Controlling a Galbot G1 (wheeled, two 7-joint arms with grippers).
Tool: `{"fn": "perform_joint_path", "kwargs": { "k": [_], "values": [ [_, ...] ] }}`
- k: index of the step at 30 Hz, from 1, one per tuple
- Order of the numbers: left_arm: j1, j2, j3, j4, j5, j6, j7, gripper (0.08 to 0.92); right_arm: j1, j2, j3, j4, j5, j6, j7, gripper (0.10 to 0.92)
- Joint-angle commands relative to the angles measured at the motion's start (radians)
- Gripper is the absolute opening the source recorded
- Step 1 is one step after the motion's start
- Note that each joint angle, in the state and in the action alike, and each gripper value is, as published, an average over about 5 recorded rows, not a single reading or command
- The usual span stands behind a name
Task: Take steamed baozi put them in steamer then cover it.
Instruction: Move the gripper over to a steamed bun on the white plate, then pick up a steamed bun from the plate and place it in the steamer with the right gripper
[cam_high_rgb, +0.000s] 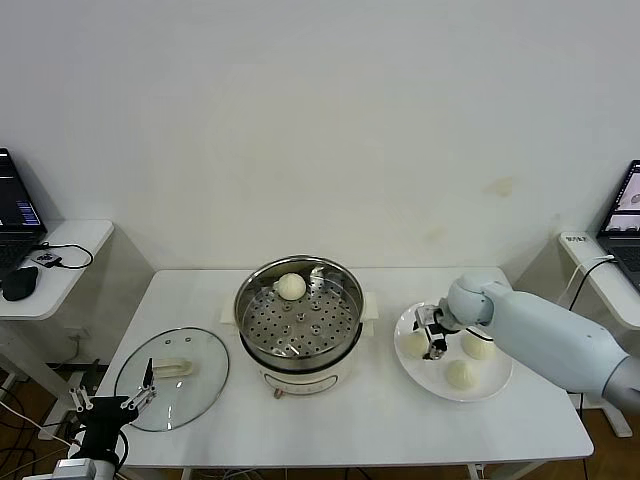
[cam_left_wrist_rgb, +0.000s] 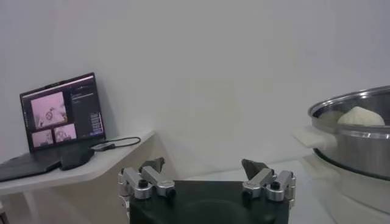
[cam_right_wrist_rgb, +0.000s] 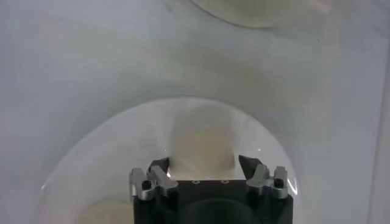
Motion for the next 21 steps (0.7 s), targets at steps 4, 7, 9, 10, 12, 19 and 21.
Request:
{"fn": "perform_joint_path", "kwargs": {
  "k": [4,7,9,10,12,19,21],
  "values": [
    [0.001,0.0,-0.001,-0.005,0.0,0.0,0.0,0.823,0.064,-0.024,-0.014,0.026,0.042,-0.013,-0.026,0.638],
    [0.001,0.001,-0.002,-0.008,0.0,0.001,-0.001,0.823,0.141,-0.055,-0.045,0.064,0.085,-0.027,-0.045,0.636],
    [0.0,0.001,-0.003,-0.01,-0.001,0.0,-0.001,0.823,0.214,-0.082,-0.083,0.095,0.122,-0.037,-0.055,0.636],
    [0.0,0.002,-0.003,-0.011,-0.001,0.0,-0.001,0.823,0.248,-0.094,-0.102,0.109,0.14,-0.041,-0.058,0.636],
    [-0.001,0.003,-0.002,-0.013,-0.003,0.0,-0.001,0.823,0.33,-0.117,-0.15,0.143,0.19,-0.053,-0.064,0.636],
    [-0.005,0.011,-0.001,-0.023,-0.01,0.0,-0.002,0.823,0.629,-0.124,-0.296,0.236,0.364,-0.108,-0.065,0.636],
    [-0.008,0.013,0.001,-0.025,-0.012,0.001,-0.002,0.823,0.704,-0.104,-0.335,0.252,0.409,-0.126,-0.059,0.636]
  ]
}}
